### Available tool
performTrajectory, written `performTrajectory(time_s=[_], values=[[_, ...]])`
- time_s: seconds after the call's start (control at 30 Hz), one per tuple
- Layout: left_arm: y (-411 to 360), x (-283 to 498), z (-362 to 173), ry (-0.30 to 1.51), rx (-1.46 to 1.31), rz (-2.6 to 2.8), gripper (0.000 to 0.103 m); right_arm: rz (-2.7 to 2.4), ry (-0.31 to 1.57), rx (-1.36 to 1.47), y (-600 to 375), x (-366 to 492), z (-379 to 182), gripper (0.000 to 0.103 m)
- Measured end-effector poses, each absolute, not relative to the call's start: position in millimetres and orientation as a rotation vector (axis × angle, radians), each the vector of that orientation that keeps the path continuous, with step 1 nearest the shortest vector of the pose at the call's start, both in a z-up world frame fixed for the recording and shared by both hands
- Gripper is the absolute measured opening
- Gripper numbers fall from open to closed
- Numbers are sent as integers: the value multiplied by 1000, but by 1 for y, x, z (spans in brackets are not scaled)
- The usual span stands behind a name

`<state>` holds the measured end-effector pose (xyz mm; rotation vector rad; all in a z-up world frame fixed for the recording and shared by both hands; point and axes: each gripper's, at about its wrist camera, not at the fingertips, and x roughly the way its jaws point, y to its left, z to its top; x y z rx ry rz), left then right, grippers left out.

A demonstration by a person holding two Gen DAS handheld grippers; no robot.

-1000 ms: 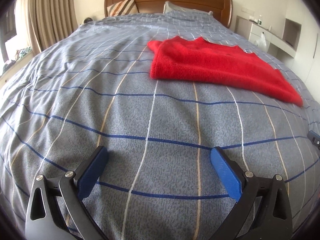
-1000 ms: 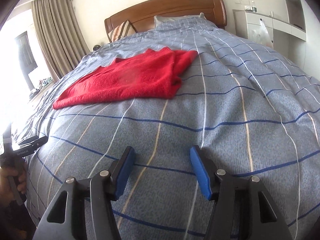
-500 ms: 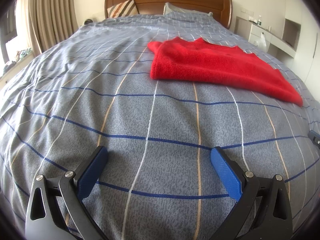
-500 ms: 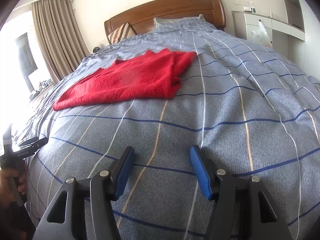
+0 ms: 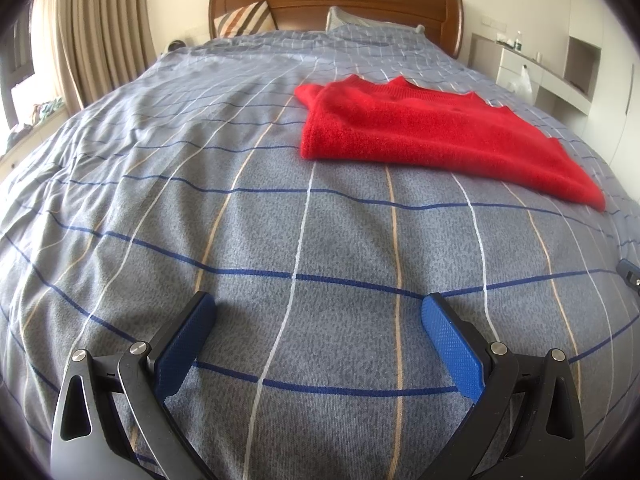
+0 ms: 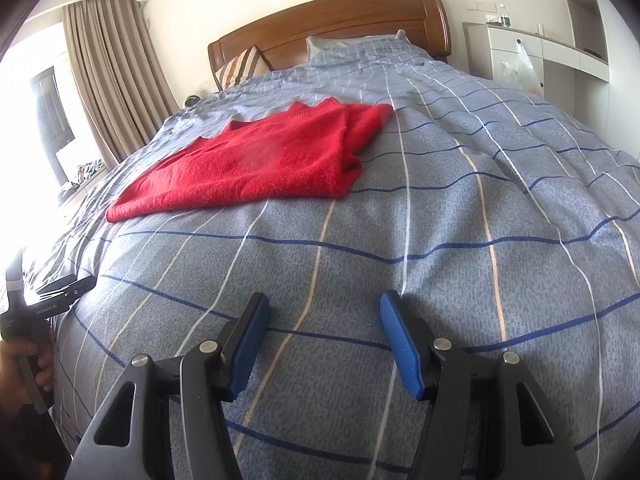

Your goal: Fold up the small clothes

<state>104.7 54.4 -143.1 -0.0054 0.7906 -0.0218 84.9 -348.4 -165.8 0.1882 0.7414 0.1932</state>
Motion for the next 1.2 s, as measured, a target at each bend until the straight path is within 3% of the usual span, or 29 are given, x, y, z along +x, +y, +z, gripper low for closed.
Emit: performTrajectory(time_s=[0.3, 0.4, 0.6, 0.87, 0.93, 0.97, 1.0, 1.2], values=[[73, 80, -106, 702, -74, -79, 101, 169, 799, 149, -344, 89, -154, 58], [83, 72, -98, 656, -69, -40, 101, 229, 778, 254, -355, 96, -134, 58], [92, 78, -106, 646, -58, -2, 101, 261, 818, 419, -385, 190, -99, 58], [96, 82, -112, 648, -42, 8, 101, 262, 1043, 593, -389, 293, -145, 58], [97, 83, -112, 650, -44, 7, 101, 255, 1070, 571, -379, 301, -149, 47], [98, 83, -113, 650, -45, 9, 101, 241, 1080, 555, -374, 303, -148, 14], [100, 84, -112, 650, -49, 14, 101, 220, 1085, 539, -370, 304, -145, 9], [119, 90, -109, 652, -115, 52, 101, 202, 1026, 465, -338, 310, -94, 9]])
